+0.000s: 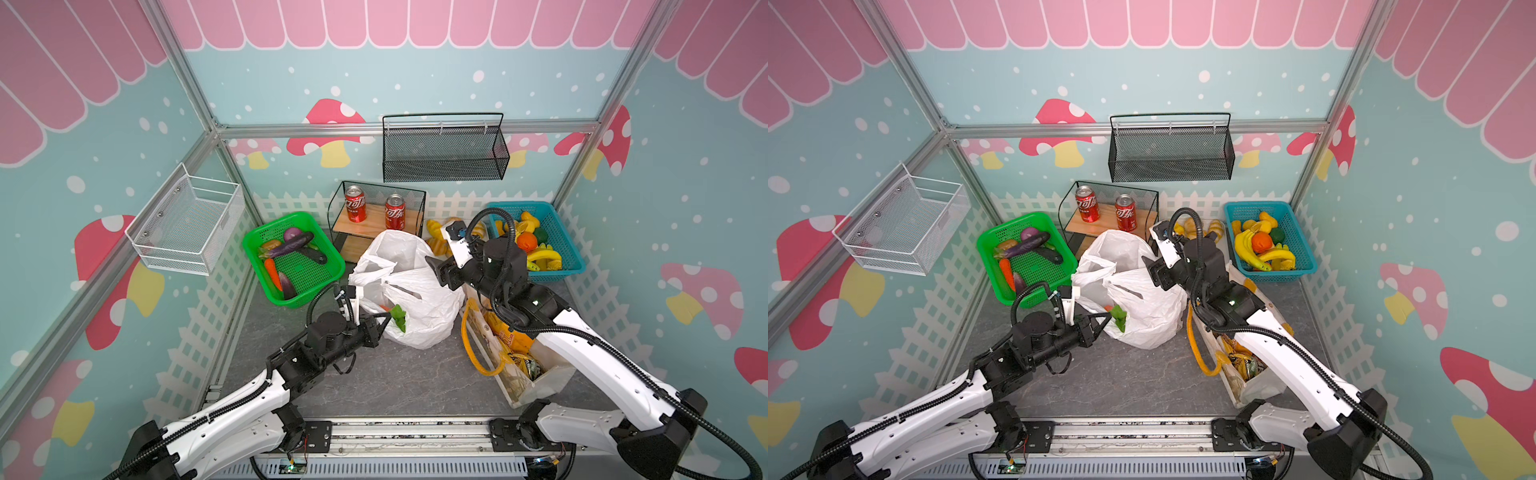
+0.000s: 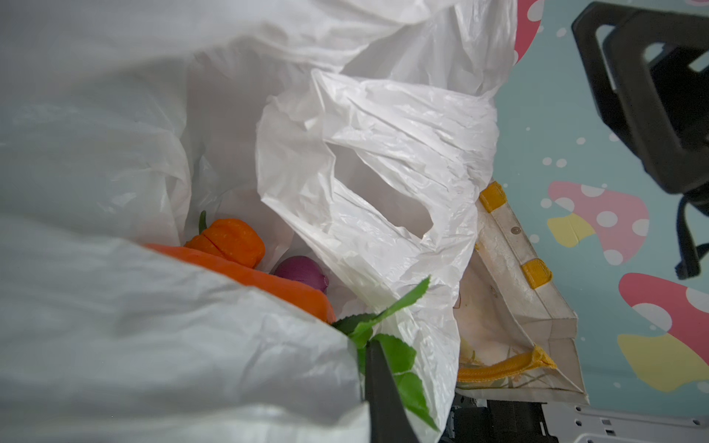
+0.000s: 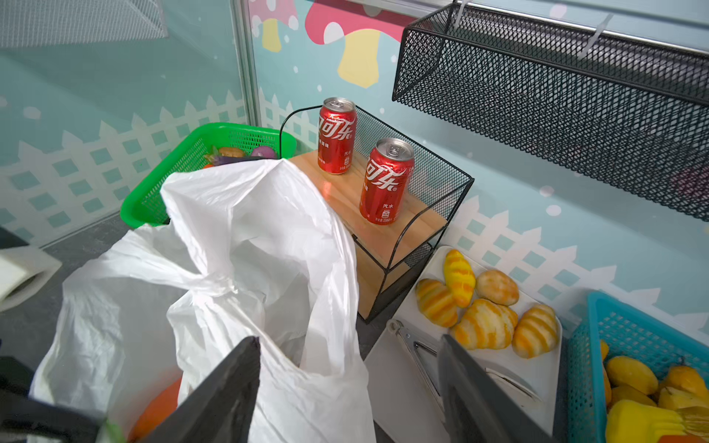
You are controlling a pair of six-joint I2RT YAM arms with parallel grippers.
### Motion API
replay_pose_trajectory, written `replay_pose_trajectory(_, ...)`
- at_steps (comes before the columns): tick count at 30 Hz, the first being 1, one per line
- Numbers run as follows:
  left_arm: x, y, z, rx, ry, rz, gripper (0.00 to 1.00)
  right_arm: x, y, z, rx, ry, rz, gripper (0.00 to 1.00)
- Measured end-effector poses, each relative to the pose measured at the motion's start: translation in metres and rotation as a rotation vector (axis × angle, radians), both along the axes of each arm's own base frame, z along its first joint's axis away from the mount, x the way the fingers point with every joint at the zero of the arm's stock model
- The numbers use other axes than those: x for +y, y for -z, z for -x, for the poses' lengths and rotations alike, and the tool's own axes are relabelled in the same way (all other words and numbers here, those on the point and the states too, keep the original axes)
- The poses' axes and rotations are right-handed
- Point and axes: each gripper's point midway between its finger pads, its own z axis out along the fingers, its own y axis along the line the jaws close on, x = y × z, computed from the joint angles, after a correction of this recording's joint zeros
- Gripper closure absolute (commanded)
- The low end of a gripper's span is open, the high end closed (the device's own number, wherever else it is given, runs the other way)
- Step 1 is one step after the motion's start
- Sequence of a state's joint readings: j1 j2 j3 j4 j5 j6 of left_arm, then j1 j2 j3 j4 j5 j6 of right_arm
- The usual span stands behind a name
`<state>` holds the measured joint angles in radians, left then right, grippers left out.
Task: Place the mixed food into the grocery bags and tie them
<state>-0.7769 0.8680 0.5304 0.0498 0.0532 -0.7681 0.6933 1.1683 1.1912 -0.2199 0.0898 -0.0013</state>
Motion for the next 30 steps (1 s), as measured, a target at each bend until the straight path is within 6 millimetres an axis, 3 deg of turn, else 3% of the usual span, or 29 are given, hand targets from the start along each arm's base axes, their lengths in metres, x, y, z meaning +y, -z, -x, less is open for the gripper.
replay_pose_trajectory(6, 0.000, -0.005, -0.001, -0.004, -0.006, 0.001, 0.91, 0.033, 0.056, 0.034, -0.031, -0.103, 0.225, 0.23)
replay_pose_trajectory(9, 0.000, -0.006, -0.002, -0.005, -0.008, 0.001, 0.91, 0.046, 0.074, 0.039, -0.075, -0.126, 0.346, 0.20)
replay_pose_trajectory(13, 0.000, -0.008, -0.002, -0.005, -0.009, 0.001, 0.91, 0.057, 0.090, 0.023, -0.147, -0.078, 0.500, 0.17)
replay_pose_trajectory(18, 0.001, -0.008, -0.002, -0.001, -0.009, -0.003, 0.91, 0.056, 0.113, -0.003, -0.192, 0.014, 0.685, 0.17)
replay_pose_trajectory(22, 0.001, -0.007, -0.002, 0.000, -0.008, -0.005, 0.92, 0.054, 0.119, -0.013, -0.222, 0.050, 0.759, 0.23)
replay_pose_trajectory(30, 0.001, -0.007, -0.002, 0.001, -0.008, -0.006, 0.92, 0.055, 0.107, -0.025, -0.281, 0.095, 0.773, 0.39)
